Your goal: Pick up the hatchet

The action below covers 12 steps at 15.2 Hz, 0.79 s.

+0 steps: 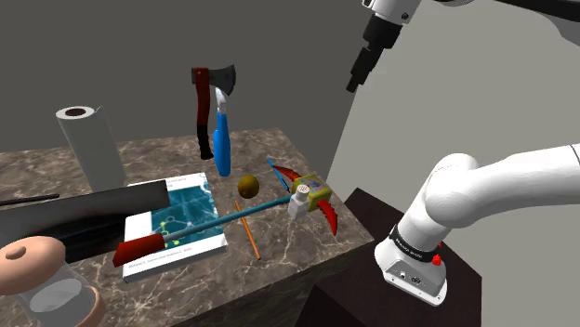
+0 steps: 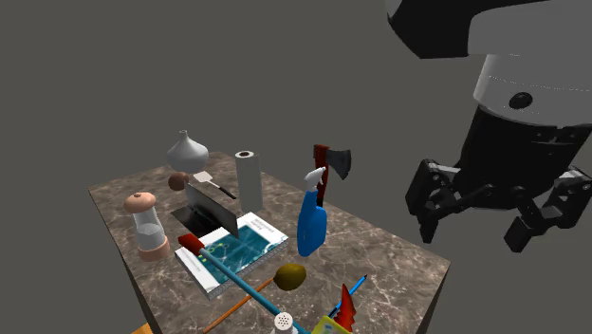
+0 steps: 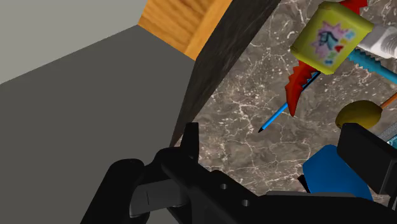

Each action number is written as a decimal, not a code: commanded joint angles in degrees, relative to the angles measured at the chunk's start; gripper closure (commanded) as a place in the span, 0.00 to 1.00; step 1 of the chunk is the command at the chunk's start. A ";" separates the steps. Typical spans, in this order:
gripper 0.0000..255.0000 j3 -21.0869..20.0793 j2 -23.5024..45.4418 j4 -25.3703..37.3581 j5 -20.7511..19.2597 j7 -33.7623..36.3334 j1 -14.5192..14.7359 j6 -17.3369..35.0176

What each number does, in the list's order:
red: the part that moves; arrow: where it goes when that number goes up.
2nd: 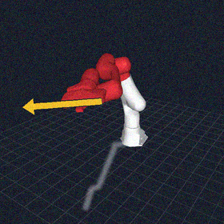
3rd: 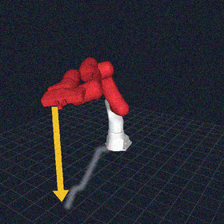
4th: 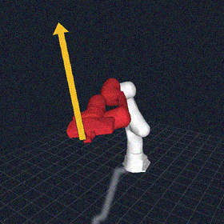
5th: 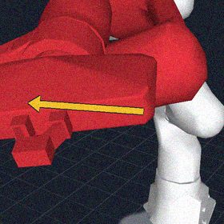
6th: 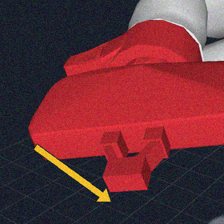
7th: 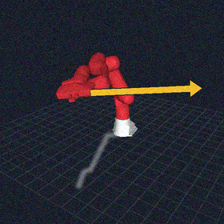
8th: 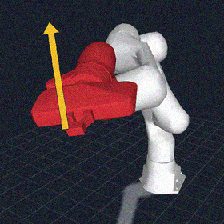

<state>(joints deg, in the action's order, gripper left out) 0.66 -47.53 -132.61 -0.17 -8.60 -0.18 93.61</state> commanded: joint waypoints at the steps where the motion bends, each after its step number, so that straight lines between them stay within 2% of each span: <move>1: 0.00 0.00 0.00 0.00 0.00 0.00 0.00 0.00; 6: 0.00 1.17 10.27 5.32 0.53 -6.68 3.25 5.84; 12: 0.00 1.87 22.38 13.76 2.02 -14.73 6.93 10.40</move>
<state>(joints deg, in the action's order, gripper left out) 2.44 -27.36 -120.36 1.57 -21.86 6.12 103.11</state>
